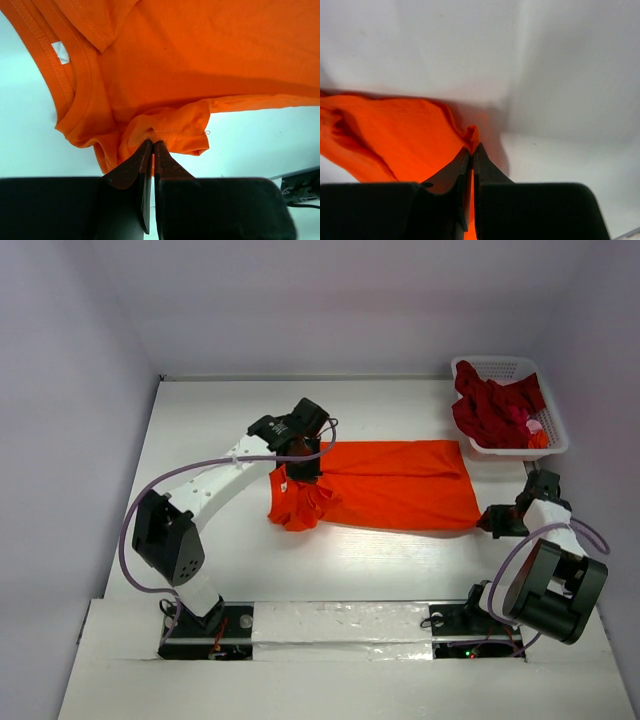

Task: Fold and stack the t-shirts
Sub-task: Grap the side of the flattened tshirt closest away from the robot with both arms

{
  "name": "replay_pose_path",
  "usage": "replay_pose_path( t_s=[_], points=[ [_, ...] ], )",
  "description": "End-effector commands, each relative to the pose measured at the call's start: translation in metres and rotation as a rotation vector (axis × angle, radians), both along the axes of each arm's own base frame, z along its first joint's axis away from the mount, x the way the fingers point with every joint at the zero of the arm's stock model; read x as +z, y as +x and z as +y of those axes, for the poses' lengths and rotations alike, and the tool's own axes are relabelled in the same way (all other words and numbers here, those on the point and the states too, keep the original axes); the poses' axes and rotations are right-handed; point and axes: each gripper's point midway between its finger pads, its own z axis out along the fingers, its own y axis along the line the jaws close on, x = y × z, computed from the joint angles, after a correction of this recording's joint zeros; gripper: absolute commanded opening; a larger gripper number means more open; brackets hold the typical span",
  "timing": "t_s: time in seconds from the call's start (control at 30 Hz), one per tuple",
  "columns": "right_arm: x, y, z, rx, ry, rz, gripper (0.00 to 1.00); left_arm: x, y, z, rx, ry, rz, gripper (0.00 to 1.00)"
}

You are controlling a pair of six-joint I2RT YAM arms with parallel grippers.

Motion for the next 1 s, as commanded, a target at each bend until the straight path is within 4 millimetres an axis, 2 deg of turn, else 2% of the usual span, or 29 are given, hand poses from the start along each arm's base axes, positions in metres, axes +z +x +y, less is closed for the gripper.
replay_pose_path(
  t_s=[0.0, 0.2, 0.23, 0.6, 0.8, 0.97],
  points=[
    [0.018, 0.014, -0.010, 0.024, -0.038, -0.042, 0.00, 0.013, 0.010, 0.003, 0.003, 0.002, -0.027, 0.00],
    [0.028, 0.040, -0.016, 0.180, -0.059, -0.101, 0.00, 0.019, 0.014, 0.000, -0.001, 0.002, -0.034, 0.00],
    [0.022, 0.040, -0.016, 0.204, -0.047, -0.079, 0.00, 0.020, 0.015, 0.000, -0.001, 0.002, -0.036, 0.00],
    [0.015, 0.060, -0.020, 0.407, -0.057, -0.096, 0.00, 0.030, 0.023, -0.002, -0.001, 0.015, -0.051, 0.00],
    [0.020, 0.072, -0.017, 0.523, -0.117, -0.085, 0.00, 0.025, 0.021, 0.000, 0.012, 0.021, -0.046, 0.00],
    [0.026, 0.083, -0.003, 0.608, -0.143, -0.093, 0.00, 0.022, 0.020, 0.001, 0.019, 0.023, -0.040, 0.00]
  ],
)
